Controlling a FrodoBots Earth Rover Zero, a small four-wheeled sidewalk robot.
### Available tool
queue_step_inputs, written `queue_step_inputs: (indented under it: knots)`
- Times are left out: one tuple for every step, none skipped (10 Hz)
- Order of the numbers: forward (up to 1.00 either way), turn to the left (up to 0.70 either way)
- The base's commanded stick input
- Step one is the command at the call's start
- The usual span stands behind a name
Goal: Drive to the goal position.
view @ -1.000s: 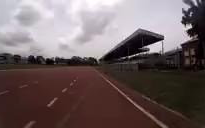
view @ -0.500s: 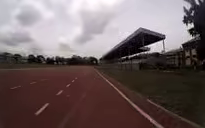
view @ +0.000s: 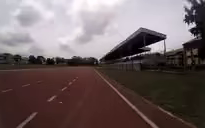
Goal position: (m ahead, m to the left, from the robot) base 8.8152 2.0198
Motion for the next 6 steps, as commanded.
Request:
queue_step_inputs:
  knots:
    - [0.7,0.14]
    - [0.7,0.14]
    - [0.7,0.14]
    - [0.7,0.14]
    - [0.7,0.14]
    - [0.7,0.05]
